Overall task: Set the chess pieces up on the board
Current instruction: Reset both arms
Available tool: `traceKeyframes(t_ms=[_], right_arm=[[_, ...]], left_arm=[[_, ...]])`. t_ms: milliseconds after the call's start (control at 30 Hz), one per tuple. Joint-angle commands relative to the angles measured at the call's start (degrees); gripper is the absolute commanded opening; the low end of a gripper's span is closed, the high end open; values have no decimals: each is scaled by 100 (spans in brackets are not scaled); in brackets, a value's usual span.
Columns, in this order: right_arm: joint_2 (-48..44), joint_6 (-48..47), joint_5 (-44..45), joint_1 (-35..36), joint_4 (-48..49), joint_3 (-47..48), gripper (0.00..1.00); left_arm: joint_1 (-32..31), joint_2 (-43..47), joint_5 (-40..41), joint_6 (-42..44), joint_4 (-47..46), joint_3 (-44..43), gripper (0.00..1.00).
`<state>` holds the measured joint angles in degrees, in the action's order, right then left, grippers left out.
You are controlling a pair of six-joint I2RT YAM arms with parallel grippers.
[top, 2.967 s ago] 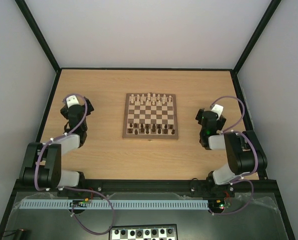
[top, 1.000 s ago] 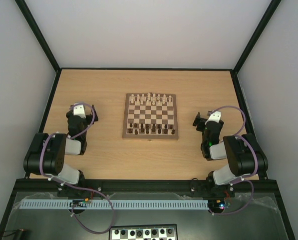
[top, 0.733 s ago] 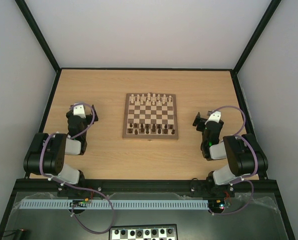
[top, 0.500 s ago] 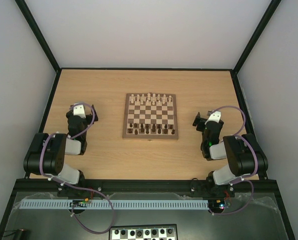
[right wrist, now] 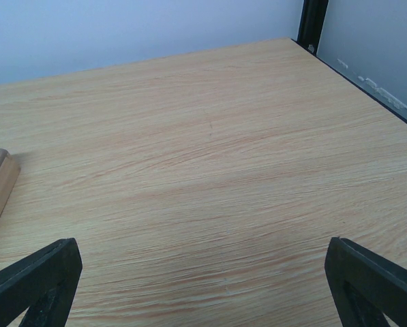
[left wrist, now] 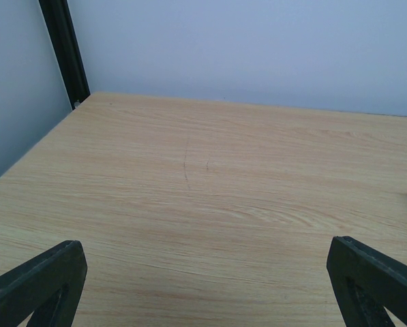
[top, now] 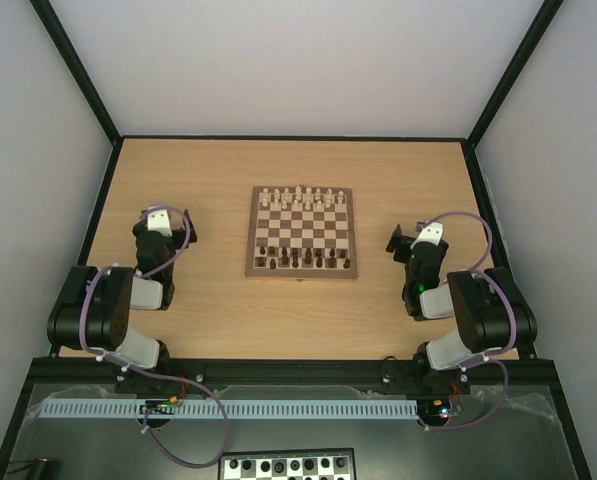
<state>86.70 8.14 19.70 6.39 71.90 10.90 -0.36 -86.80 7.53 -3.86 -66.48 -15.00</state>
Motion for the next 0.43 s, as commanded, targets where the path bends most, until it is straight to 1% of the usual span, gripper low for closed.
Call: traceKeyframes(t_ms=[0, 233, 400], right_arm=[[37, 16, 51, -24, 142, 115, 99], [48, 20, 51, -26, 137, 131, 99], [28, 38, -107, -97, 39, 171, 99]], left_arm=[[-8, -56, 3, 26, -304, 8, 100], [-17, -56, 3, 26, -303, 11, 99], [-17, -60, 3, 25, -304, 6, 100]])
